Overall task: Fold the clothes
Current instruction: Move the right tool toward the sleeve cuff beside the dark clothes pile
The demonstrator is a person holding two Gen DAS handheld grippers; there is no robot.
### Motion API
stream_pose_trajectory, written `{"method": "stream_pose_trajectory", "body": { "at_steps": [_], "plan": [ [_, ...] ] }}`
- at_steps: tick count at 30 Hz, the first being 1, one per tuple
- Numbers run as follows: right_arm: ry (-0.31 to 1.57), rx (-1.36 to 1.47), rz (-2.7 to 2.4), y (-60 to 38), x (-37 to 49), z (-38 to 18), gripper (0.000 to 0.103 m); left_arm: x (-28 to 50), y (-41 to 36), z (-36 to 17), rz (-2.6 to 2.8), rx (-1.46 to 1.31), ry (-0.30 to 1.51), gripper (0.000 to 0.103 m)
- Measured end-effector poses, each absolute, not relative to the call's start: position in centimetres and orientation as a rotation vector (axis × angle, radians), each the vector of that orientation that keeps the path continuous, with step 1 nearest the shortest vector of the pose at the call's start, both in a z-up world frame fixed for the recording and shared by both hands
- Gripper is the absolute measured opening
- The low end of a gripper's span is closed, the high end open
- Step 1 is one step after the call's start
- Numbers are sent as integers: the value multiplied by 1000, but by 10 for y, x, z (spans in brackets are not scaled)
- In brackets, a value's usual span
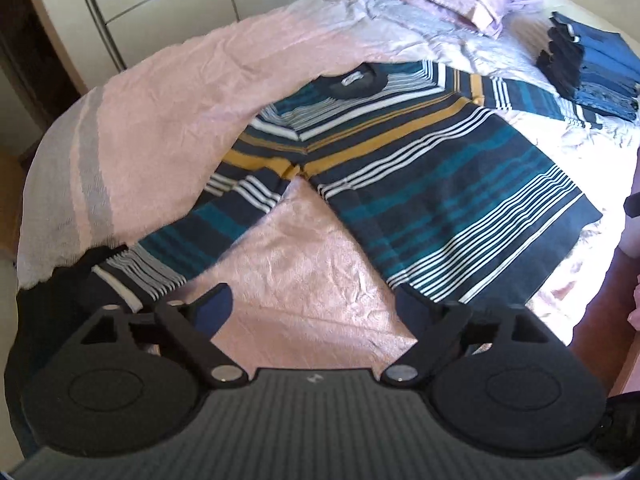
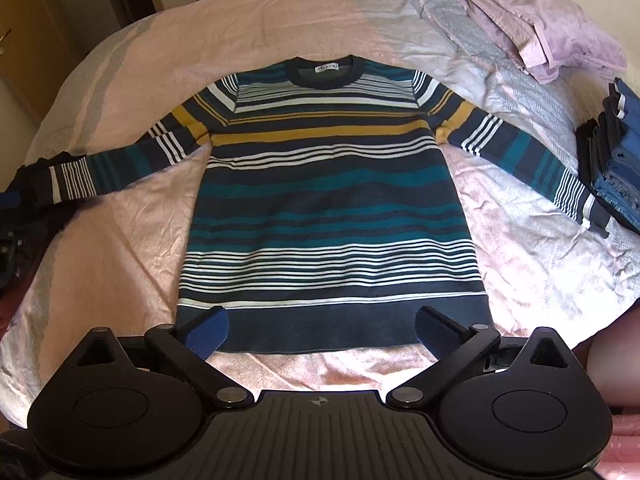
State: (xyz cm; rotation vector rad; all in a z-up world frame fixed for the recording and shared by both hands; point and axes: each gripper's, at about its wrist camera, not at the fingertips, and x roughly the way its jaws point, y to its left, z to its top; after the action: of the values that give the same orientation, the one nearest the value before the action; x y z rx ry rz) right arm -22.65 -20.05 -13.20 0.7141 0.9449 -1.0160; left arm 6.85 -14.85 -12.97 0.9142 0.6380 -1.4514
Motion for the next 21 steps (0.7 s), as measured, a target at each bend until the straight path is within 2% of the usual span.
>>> {"method": "stream_pose_trajectory", "body": {
  "at_steps": [3,14,21],
  "plan": [
    [957,709,-1001,-207,-230,-135,102,63,-149,-134,-1432,937,655,93],
    [989,612,-883,-226,-224,-148,102,50,-139,-134,-1291,931,697,93],
    [979,530,-688,-237,-188,-162,102,69,-111,-123,-1178,811,726,93]
  ]
}}
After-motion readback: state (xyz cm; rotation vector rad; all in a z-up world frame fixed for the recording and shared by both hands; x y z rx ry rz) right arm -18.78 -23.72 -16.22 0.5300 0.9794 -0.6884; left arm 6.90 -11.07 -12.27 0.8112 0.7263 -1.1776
